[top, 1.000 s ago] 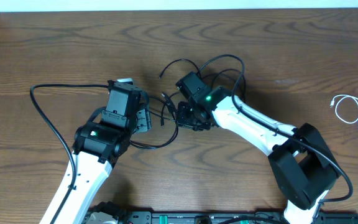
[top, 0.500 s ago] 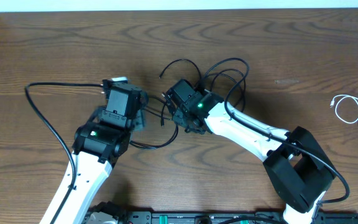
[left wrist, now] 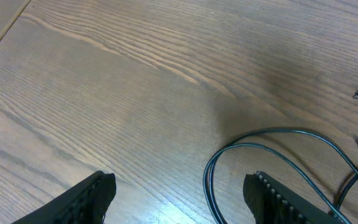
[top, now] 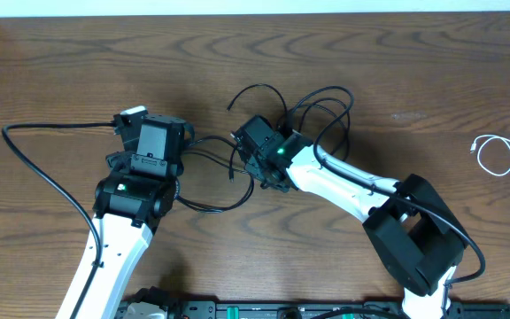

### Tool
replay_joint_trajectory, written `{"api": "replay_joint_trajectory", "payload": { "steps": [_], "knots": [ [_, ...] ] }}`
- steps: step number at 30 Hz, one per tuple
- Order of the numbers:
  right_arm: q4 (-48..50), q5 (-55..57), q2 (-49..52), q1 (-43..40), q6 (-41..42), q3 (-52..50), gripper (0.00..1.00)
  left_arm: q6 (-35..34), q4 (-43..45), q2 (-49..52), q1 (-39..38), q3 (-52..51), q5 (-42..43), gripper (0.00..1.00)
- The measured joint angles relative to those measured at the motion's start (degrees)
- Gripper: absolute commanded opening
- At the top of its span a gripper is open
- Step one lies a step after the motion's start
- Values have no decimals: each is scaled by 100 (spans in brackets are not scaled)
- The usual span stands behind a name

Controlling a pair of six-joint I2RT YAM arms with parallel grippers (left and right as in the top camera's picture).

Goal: Untangle cables

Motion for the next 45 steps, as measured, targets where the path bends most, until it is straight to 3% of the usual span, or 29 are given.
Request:
{"api": "replay_joint_trajectory", "payload": {
  "steps": [4, 11, 13, 16, 17, 36, 45],
  "knots": [
    [39, 4, 0, 26, 66, 0, 7, 0, 2, 0, 0, 0, 4, 71],
    [140, 181, 0, 26, 149, 0, 1, -2, -39, 0, 0, 0, 4, 71],
    [140, 229, 0, 26, 153, 0, 2, -2, -50, 0, 0, 0, 4, 71],
    [136, 267, 0, 26, 168, 0, 24, -2, -59, 0, 0, 0, 4, 71],
    [129, 260, 0, 26, 153, 0, 25, -2, -59, 0, 0, 0, 4, 71],
    [190, 293, 0, 184, 538, -131, 25, 0, -166, 0, 0, 0, 4, 71],
    [1121, 476, -28, 184, 767, -732, 25, -2, -166, 0, 0, 0, 4, 71]
  ]
}}
